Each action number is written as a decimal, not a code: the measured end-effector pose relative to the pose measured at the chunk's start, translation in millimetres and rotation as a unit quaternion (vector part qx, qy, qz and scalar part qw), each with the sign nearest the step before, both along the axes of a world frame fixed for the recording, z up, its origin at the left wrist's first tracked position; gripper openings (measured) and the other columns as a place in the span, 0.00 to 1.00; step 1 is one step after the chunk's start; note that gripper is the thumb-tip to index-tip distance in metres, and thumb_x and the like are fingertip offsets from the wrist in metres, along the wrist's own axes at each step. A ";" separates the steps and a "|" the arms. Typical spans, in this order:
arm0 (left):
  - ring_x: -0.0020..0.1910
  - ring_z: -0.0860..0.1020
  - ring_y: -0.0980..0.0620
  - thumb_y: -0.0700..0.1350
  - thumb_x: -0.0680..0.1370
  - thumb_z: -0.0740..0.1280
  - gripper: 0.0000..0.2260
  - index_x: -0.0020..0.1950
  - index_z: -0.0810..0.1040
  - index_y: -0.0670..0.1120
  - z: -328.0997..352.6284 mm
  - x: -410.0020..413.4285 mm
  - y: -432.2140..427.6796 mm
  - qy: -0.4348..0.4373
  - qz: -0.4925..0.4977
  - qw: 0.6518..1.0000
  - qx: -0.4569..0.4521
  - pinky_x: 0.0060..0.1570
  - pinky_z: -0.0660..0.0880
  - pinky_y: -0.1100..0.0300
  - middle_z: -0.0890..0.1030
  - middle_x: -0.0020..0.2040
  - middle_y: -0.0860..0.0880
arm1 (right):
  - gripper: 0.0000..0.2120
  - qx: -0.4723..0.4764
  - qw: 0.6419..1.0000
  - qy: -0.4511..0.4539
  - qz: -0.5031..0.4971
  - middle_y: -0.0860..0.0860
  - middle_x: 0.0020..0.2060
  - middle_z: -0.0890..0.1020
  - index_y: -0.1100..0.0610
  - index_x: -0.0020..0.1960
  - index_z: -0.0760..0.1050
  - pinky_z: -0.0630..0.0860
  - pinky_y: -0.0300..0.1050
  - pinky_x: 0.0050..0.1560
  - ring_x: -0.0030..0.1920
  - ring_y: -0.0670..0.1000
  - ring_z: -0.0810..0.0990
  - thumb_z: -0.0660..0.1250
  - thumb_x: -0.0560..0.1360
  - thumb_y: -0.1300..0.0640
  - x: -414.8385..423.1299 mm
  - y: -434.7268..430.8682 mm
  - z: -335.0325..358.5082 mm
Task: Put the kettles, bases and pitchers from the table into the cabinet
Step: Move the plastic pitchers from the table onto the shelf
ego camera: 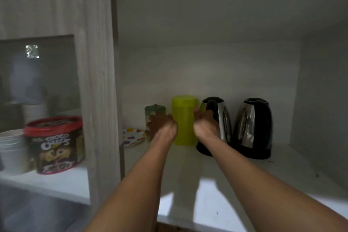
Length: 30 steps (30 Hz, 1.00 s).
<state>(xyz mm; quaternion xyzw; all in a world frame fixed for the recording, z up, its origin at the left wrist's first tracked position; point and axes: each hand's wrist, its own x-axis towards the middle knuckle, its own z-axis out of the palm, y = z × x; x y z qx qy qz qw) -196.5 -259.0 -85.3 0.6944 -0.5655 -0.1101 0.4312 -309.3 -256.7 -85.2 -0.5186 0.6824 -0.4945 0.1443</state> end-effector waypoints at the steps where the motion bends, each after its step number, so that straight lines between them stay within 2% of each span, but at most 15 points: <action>1: 0.65 0.73 0.36 0.46 0.83 0.56 0.17 0.67 0.72 0.38 -1.4 0.8 21.3 -0.020 -0.013 1.000 -0.018 0.63 0.71 0.47 0.74 0.66 0.37 | 0.28 0.001 1.000 0.005 -0.001 0.65 0.64 0.76 0.62 0.68 0.65 0.73 0.54 0.61 0.63 0.66 0.76 0.51 0.82 0.41 -0.3 19.5 -0.7; 3: 0.61 0.76 0.35 0.45 0.83 0.56 0.15 0.61 0.76 0.37 -5.9 5.0 61.6 -0.044 -0.027 0.996 -0.075 0.58 0.73 0.48 0.78 0.61 0.35 | 0.26 -0.005 1.000 0.018 -0.003 0.64 0.64 0.76 0.61 0.67 0.67 0.71 0.54 0.61 0.64 0.65 0.75 0.52 0.82 0.41 1.3 56.6 -4.6; 6: 0.60 0.76 0.38 0.46 0.83 0.56 0.15 0.62 0.76 0.39 -19.9 17.0 125.1 -0.077 -0.016 0.989 -0.123 0.63 0.70 0.46 0.78 0.60 0.38 | 0.23 -0.024 0.998 0.063 0.011 0.63 0.61 0.77 0.60 0.63 0.68 0.71 0.55 0.59 0.63 0.64 0.75 0.52 0.82 0.42 13.5 113.2 -21.0; 9: 0.62 0.75 0.41 0.47 0.83 0.56 0.15 0.63 0.76 0.42 -37.0 43.2 185.6 -0.112 -0.007 0.988 -0.104 0.69 0.65 0.40 0.77 0.61 0.41 | 0.20 -0.031 0.995 0.089 0.041 0.63 0.61 0.76 0.58 0.64 0.66 0.71 0.54 0.56 0.61 0.65 0.75 0.54 0.82 0.43 37.8 165.6 -42.1; 13: 0.67 0.71 0.41 0.50 0.83 0.56 0.16 0.66 0.73 0.44 -48.2 109.6 257.3 -0.228 0.038 0.972 -0.048 0.73 0.58 0.37 0.73 0.65 0.42 | 0.22 -0.008 0.985 0.131 0.115 0.62 0.65 0.73 0.55 0.69 0.63 0.70 0.56 0.59 0.64 0.65 0.73 0.54 0.82 0.43 94.0 226.1 -54.2; 16: 0.67 0.70 0.39 0.50 0.82 0.57 0.16 0.66 0.72 0.44 -48.0 170.4 308.0 -0.244 0.095 0.965 -0.026 0.72 0.58 0.36 0.73 0.66 0.40 | 0.23 -0.018 0.974 0.149 0.169 0.61 0.66 0.72 0.54 0.70 0.63 0.71 0.57 0.60 0.64 0.64 0.72 0.53 0.81 0.42 155.7 265.2 -51.7; 21: 0.67 0.71 0.38 0.50 0.82 0.55 0.17 0.65 0.72 0.43 -51.7 283.5 399.8 -0.252 0.166 0.953 0.005 0.71 0.58 0.35 0.73 0.66 0.40 | 0.21 -0.039 0.953 0.165 0.252 0.62 0.65 0.71 0.55 0.65 0.65 0.71 0.59 0.62 0.65 0.65 0.71 0.55 0.80 0.42 278.7 333.5 -54.0; 24: 0.66 0.71 0.39 0.50 0.83 0.55 0.16 0.64 0.73 0.43 -57.2 360.7 461.4 -0.258 0.211 0.943 0.022 0.71 0.57 0.34 0.73 0.65 0.41 | 0.22 -0.048 0.943 0.142 0.299 0.64 0.66 0.70 0.57 0.68 0.63 0.70 0.59 0.60 0.65 0.66 0.71 0.56 0.81 0.44 362.7 380.1 -58.8; 27: 0.65 0.71 0.39 0.50 0.83 0.55 0.16 0.64 0.73 0.42 -66.0 442.1 529.3 -0.278 0.251 0.925 0.055 0.72 0.57 0.34 0.73 0.64 0.41 | 0.22 -0.038 0.930 0.122 0.343 0.62 0.66 0.71 0.56 0.69 0.63 0.72 0.59 0.61 0.64 0.65 0.72 0.55 0.81 0.43 452.4 439.3 -77.3; 30: 0.66 0.71 0.38 0.49 0.83 0.56 0.15 0.65 0.72 0.43 -72.3 510.2 587.2 -0.276 0.295 0.910 0.090 0.71 0.58 0.34 0.73 0.65 0.40 | 0.23 -0.013 0.905 0.143 0.401 0.60 0.66 0.70 0.53 0.70 0.62 0.72 0.62 0.61 0.63 0.64 0.73 0.55 0.81 0.41 527.5 491.5 -104.1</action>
